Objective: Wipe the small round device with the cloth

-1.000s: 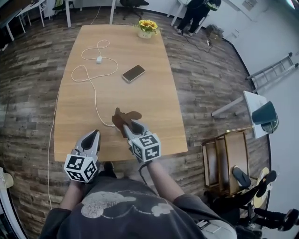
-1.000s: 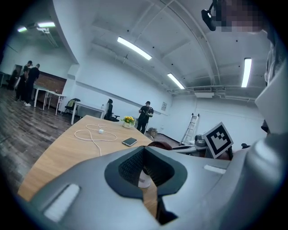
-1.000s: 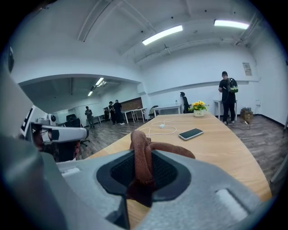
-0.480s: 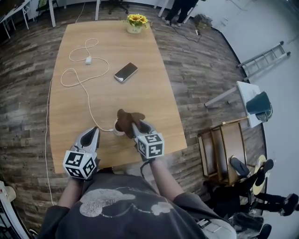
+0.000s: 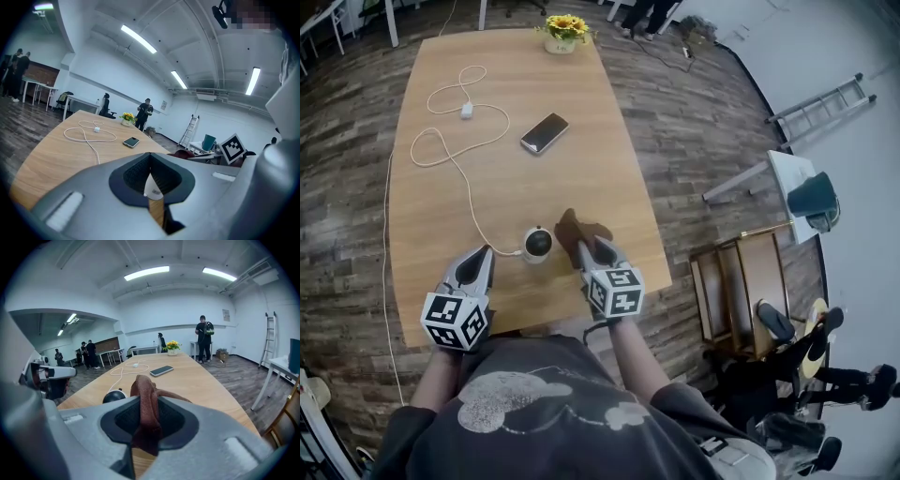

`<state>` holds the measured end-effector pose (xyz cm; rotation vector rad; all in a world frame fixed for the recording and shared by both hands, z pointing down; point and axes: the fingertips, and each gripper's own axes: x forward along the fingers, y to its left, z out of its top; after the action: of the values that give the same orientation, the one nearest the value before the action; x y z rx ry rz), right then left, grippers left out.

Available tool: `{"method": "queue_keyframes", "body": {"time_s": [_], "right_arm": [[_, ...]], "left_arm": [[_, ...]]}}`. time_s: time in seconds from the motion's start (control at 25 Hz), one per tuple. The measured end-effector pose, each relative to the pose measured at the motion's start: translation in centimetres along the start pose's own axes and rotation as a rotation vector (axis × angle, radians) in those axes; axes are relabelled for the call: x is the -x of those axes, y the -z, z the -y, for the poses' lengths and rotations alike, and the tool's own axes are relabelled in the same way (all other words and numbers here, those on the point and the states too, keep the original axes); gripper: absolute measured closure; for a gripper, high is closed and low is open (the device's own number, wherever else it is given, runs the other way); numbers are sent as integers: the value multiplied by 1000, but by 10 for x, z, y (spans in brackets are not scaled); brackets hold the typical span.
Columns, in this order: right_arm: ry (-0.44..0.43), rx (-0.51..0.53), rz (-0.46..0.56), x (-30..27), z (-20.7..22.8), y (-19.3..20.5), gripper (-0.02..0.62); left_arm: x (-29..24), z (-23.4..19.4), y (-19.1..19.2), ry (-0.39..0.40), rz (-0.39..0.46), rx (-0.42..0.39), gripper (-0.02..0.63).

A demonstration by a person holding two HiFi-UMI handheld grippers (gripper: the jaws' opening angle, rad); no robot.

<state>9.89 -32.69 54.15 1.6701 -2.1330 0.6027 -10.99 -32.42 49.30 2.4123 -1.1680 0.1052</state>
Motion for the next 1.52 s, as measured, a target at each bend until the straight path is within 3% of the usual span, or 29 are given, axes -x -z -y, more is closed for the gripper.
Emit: {"method": "queue_keyframes", "body": {"time_s": [0.24,0.4,0.56,0.8,1.08,1.24,1.36,1.52], "right_arm": [[-182,68,111,19,-48,-30,522],[-324,125,71,13,-87,-15,520],[-346,190,-27,-6,-93,19,520],[-396,213,-162,-24,-77,61,520],[-394,198,-311,-40,-57,97,520],[-425,193,-326,-42,-57,100,520],[-497,203,-329,-28,-62,91,520],[-590,184,-201,6,-52,53,520]], "left_arm": [[6,1,6,-2,-15,2,588],[5,-1,15,-3,-40,16,588],[1,5,25,-8,-63,17,588],[-8,16,31,-65,-77,17,588],[-10,33,27,-141,-57,20,588],[-9,33,29,-181,-43,42,588],[-10,35,29,-195,-33,49,588],[-10,36,20,-201,-3,36,588]]}}
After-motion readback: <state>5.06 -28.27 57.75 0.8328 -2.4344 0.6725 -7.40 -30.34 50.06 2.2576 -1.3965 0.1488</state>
